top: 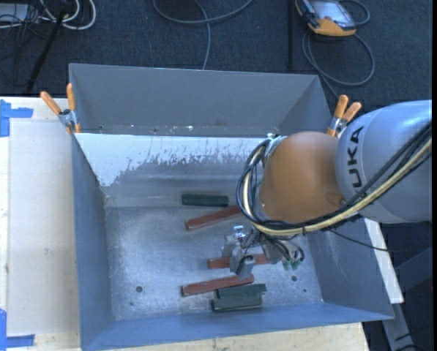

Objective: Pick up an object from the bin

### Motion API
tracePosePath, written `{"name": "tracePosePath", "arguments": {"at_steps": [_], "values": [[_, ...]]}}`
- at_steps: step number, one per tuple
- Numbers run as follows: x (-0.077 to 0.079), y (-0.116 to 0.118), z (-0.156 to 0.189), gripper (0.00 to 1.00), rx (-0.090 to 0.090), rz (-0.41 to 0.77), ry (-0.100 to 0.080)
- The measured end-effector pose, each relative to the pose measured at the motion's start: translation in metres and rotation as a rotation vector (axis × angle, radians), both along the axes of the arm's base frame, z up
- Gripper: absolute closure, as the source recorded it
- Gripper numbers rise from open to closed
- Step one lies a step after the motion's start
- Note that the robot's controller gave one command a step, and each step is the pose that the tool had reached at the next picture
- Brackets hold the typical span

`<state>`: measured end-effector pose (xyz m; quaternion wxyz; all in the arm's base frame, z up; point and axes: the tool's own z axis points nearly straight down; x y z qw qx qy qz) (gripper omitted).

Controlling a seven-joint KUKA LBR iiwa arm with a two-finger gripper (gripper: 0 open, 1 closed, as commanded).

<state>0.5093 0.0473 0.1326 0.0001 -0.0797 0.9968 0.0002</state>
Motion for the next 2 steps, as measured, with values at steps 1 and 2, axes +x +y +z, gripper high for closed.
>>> {"name": "tracePosePath", "arguments": {"at_steps": [1,2], "values": [[-0.001,0.000,0.009,1.00,0.000,-0.001,0.005],[-0.001,0.000,0.025,1.00,0.000,-0.001,0.005]]}}
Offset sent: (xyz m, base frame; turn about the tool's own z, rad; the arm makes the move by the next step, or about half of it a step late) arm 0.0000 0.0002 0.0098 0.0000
